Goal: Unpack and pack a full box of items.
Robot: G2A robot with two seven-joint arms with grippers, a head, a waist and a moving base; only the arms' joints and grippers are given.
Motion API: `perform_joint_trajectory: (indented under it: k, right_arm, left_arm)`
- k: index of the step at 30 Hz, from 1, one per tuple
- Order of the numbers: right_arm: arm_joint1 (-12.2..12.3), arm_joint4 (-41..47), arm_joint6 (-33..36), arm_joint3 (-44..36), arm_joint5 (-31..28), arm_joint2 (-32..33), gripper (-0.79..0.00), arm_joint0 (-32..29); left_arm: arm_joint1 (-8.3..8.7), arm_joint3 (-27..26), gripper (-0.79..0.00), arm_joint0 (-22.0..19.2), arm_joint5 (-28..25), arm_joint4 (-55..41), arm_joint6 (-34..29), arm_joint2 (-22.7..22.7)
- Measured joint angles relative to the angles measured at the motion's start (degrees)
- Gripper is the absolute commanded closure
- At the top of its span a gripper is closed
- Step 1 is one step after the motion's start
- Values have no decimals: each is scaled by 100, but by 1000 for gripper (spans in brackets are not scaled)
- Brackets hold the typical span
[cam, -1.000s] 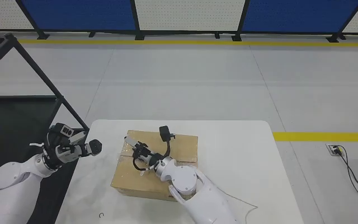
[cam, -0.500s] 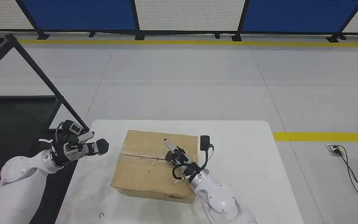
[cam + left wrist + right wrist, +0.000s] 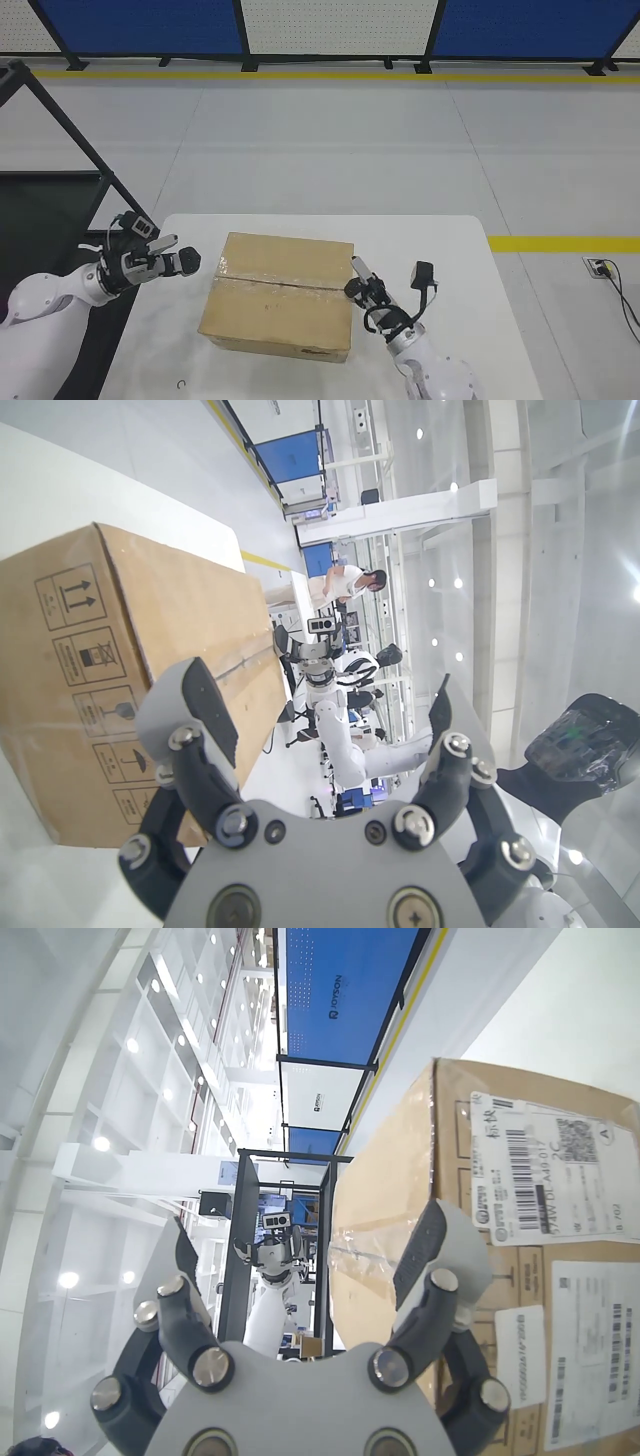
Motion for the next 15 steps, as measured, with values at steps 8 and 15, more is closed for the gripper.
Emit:
perform_joint_trajectory:
  k: [8, 15]
  right_arm:
    - [97, 270, -112, -259, -233, 491, -785, -353]
    - [209, 717, -184, -531, -690, 1266, -785, -835]
  left_arm:
    - [-8, -77, -785, -20, -7, 93, 8, 36]
    - [3, -287, -785, -12, -151, 36, 149, -62]
